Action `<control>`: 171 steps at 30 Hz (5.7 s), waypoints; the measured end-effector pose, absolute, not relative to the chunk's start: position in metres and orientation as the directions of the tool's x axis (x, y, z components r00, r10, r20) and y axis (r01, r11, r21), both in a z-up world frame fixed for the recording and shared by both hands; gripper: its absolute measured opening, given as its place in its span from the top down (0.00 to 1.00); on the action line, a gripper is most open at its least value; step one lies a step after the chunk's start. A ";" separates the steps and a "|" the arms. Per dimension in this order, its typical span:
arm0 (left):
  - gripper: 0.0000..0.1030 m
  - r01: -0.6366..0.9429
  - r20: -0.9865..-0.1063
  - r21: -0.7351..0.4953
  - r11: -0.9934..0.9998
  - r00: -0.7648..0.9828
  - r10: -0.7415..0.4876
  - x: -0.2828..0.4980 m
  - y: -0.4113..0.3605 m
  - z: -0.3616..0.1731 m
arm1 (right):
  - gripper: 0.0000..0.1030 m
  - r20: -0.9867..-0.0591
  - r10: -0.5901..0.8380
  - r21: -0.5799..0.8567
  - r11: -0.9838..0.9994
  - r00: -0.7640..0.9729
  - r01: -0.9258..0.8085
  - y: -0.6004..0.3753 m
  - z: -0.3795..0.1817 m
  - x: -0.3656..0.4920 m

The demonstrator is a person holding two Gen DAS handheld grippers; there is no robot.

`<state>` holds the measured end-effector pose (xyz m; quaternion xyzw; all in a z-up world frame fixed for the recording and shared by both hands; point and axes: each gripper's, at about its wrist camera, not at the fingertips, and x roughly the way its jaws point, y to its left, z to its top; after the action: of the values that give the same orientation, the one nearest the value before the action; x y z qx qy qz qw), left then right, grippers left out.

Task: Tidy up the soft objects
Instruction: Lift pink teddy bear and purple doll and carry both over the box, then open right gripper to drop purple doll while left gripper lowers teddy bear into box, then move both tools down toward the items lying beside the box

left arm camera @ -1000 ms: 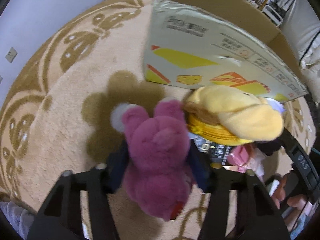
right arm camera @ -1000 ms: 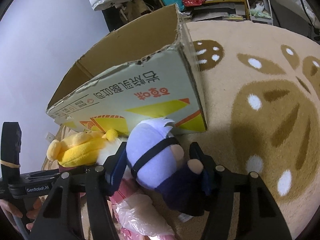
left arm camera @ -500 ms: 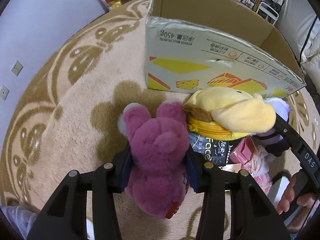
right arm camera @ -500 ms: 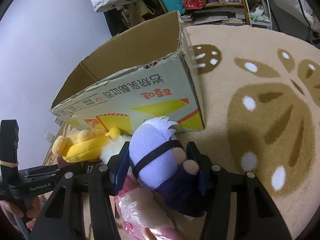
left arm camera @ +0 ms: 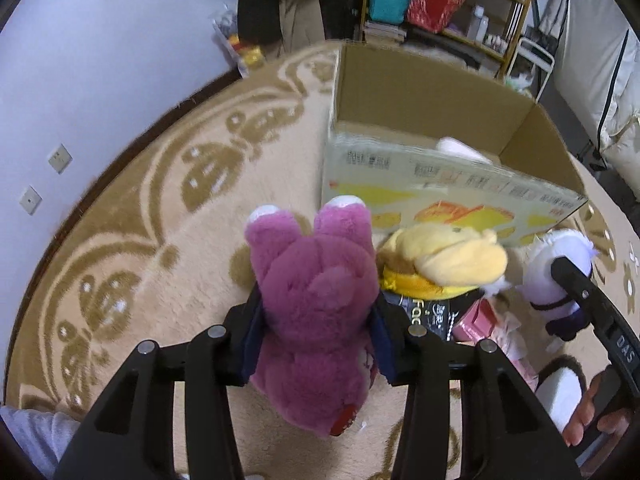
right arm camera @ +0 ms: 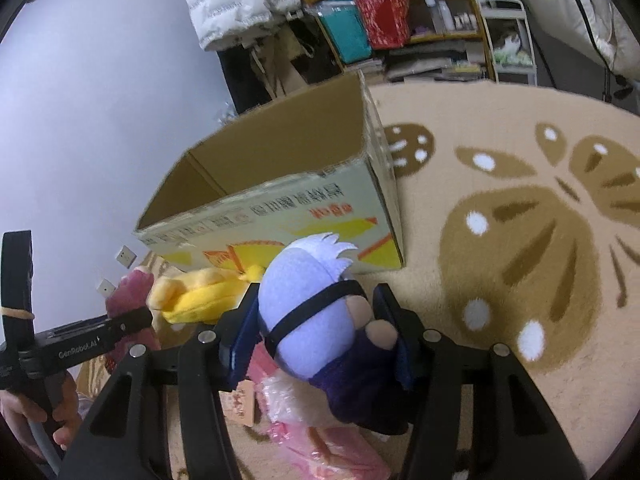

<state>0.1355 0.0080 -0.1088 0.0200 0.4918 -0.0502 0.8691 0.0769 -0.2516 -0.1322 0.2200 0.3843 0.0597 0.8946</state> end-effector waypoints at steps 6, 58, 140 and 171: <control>0.57 0.075 -0.792 0.020 0.997 0.610 -0.030 0.133 0.014 -0.088 | 0.43 -0.631 0.248 0.414 0.909 0.735 0.049 -0.250 -0.114 0.062; 0.56 0.128 -0.481 0.191 0.973 0.877 -0.021 0.216 -0.034 0.012 | 0.40 -0.401 0.237 0.248 0.958 0.885 -0.144 -0.251 -0.034 0.129; 0.00 0.181 -0.602 0.074 0.981 0.792 -0.101 0.153 -0.012 0.010 | 0.00 -0.462 0.192 0.311 0.949 0.866 -0.044 -0.248 -0.023 0.076; 0.00 0.222 -0.739 0.027 0.975 0.661 -0.130 0.133 -0.016 -0.041 | 0.00 -0.619 0.207 0.290 0.957 0.758 -0.024 -0.212 -0.080 0.044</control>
<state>0.1332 -0.0158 -0.0411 0.0576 0.4000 -0.0968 0.9096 0.0439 -0.2119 -0.0801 0.1331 0.3425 0.0623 0.9280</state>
